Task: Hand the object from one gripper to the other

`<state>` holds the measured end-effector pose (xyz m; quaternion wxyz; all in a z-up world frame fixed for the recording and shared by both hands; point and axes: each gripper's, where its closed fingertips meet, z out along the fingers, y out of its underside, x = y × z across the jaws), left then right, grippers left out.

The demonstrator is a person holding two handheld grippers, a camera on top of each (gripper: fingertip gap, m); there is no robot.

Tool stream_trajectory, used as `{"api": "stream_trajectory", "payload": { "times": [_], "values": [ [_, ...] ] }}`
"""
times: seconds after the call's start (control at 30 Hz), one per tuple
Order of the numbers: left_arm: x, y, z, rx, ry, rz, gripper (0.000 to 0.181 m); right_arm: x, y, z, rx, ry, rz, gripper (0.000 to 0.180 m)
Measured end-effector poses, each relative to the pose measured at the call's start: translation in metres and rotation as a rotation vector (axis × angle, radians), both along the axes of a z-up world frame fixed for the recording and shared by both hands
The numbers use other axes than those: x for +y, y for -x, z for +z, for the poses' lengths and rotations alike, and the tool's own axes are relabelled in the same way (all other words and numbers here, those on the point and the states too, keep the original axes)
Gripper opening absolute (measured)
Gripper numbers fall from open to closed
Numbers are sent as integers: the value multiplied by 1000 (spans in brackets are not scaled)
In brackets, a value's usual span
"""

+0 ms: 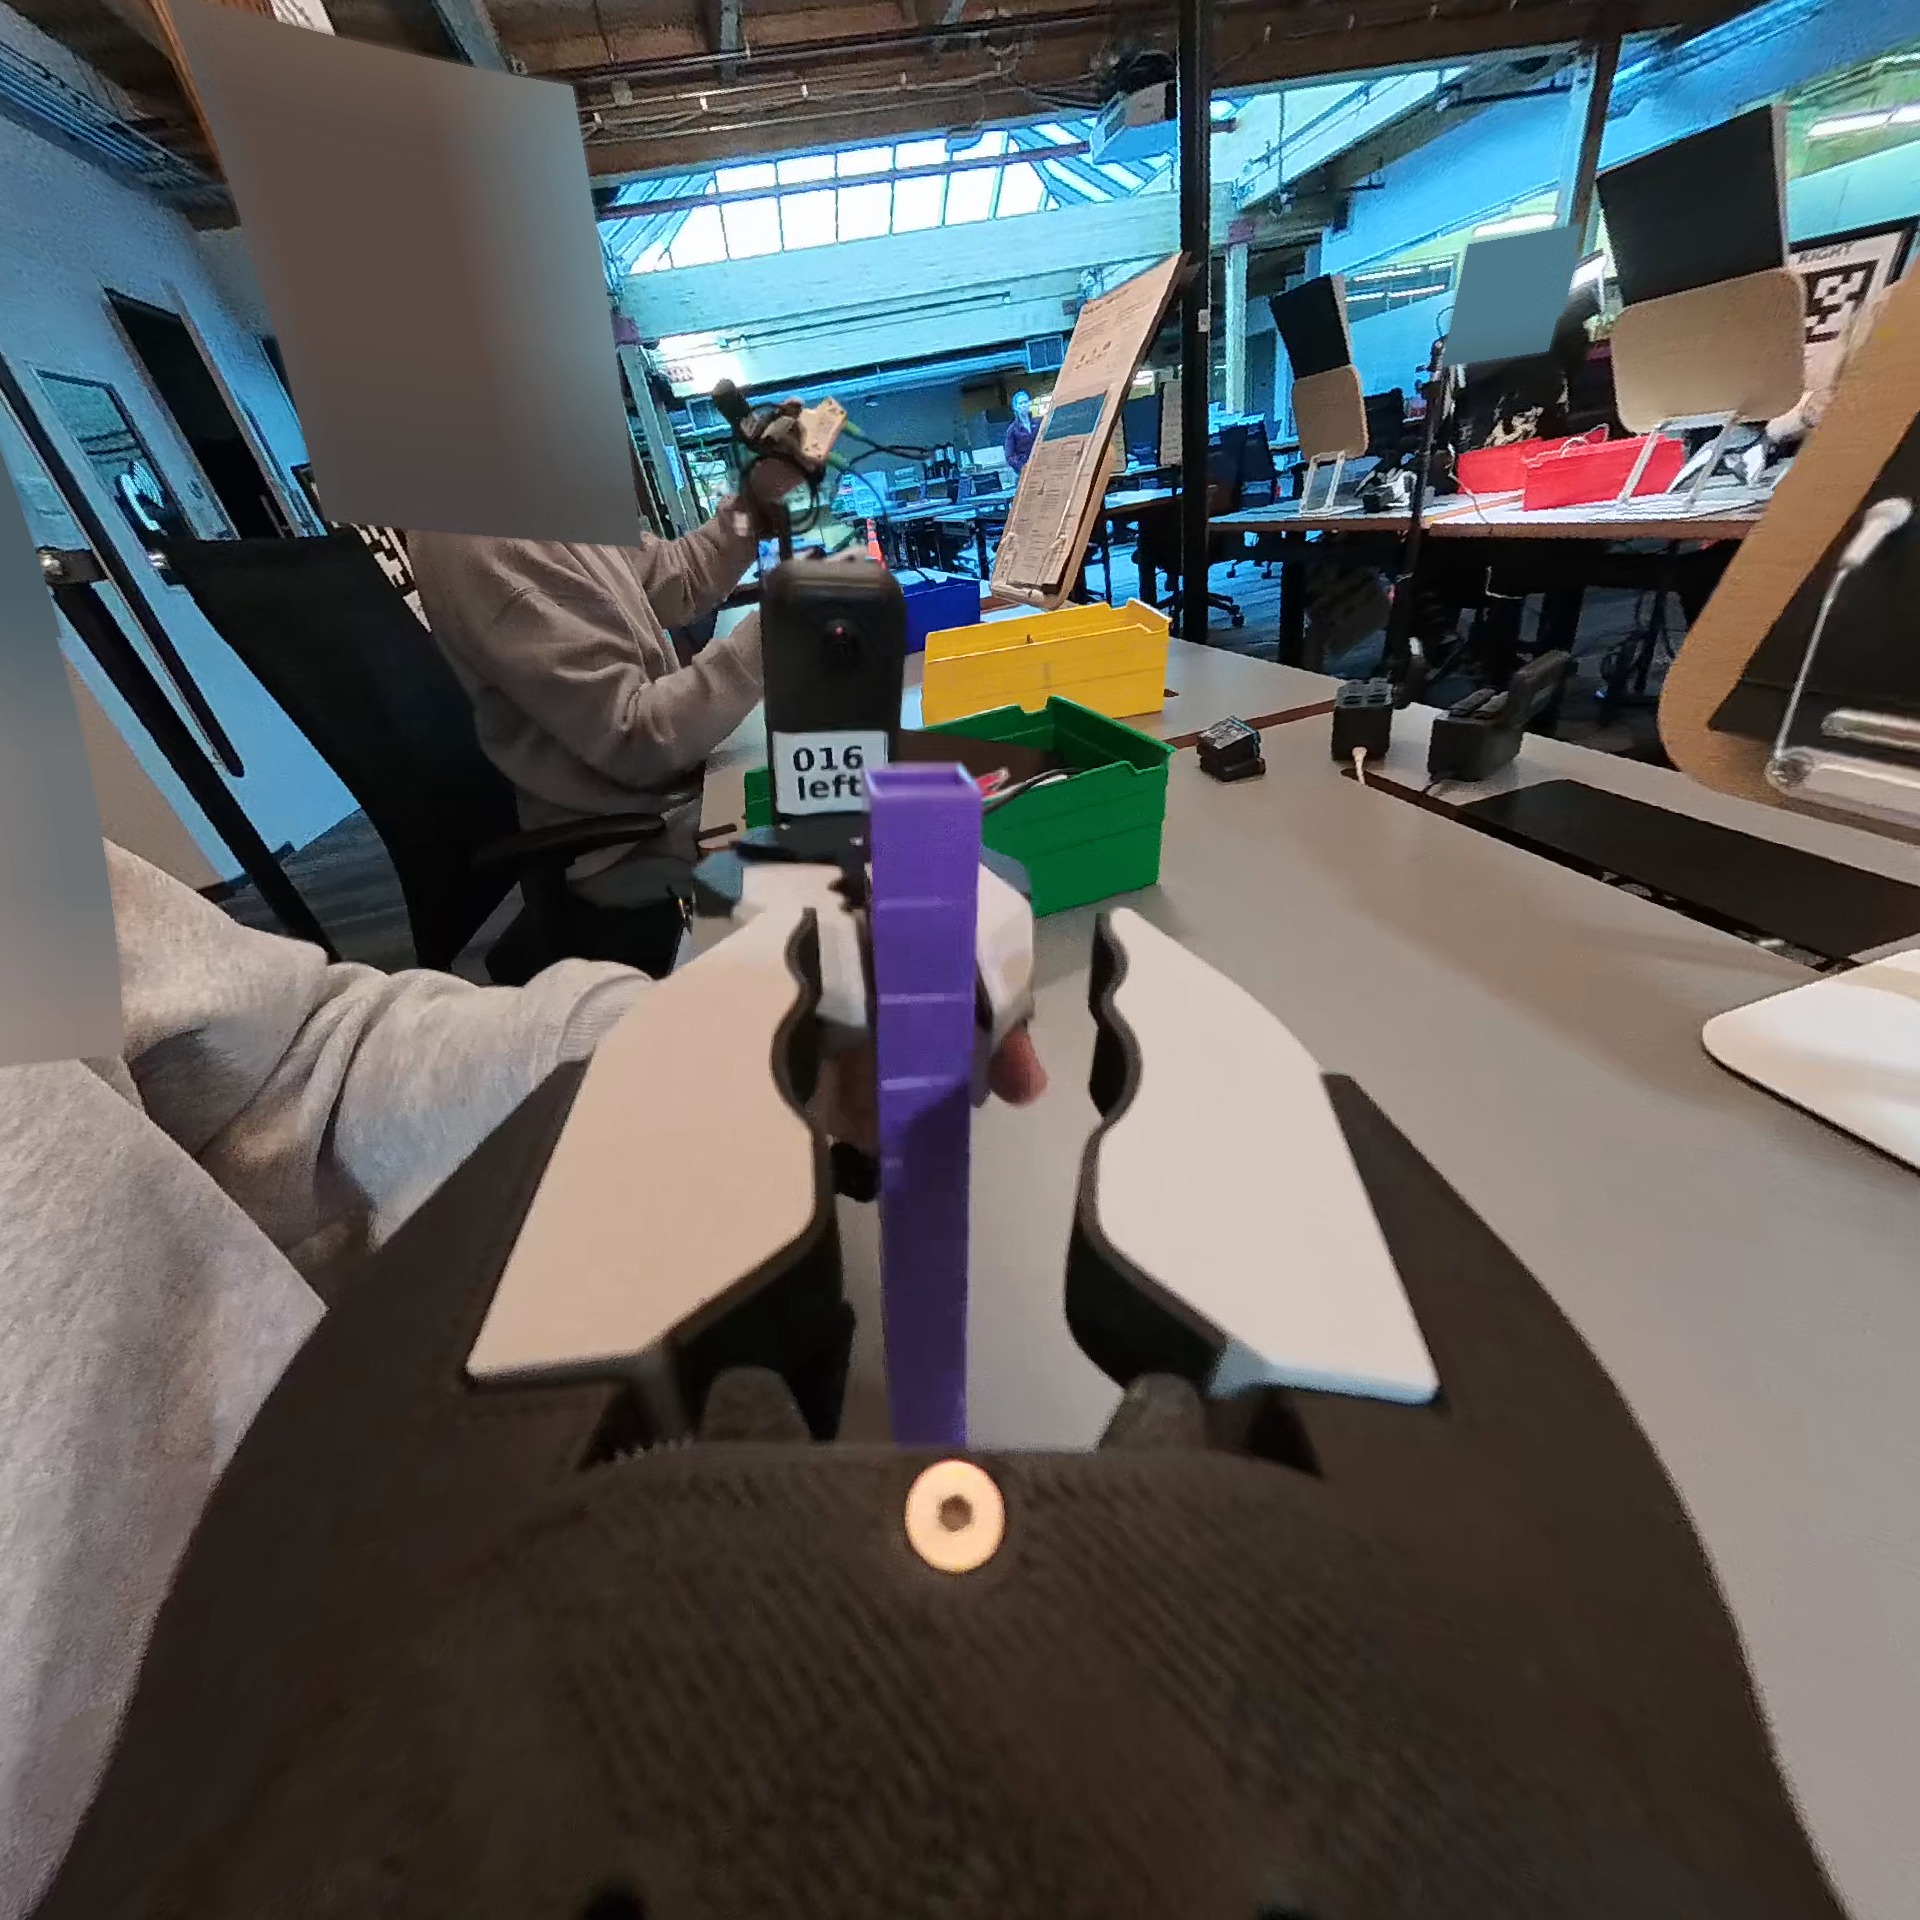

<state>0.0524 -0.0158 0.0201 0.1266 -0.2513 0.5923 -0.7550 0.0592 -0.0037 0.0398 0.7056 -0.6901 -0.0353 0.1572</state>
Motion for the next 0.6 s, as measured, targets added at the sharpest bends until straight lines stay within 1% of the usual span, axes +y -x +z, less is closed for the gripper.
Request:
{"api": "stream_trajectory", "payload": {
  "times": [0.2, 0.33, 0.43, 0.5, 0.57, 0.6],
  "values": [
    [18, -2, 12, -2, 37, 58, 24, 8, 2, -30, 37, 42, 47, 53],
    [20, -1, 18, -6, 47, 66, 24, 18, 15, -48, 89, 62, 101, 51],
    [19, -1, 19, -8, 51, 64, 24, 22, 24, -55, 59, 78, 118, 46],
    [18, -1, 19, -6, 53, 61, 24, 22, 26, -56, 35, 75, 108, 37],
    [16, -1, 19, -3, 57, 53, 24, 22, 25, -54, 23, 61, 98, 24],
    [16, 0, 20, -2, 66, 47, 24, 21, 26, -53, 19, 57, 100, 24]
  ]
}}
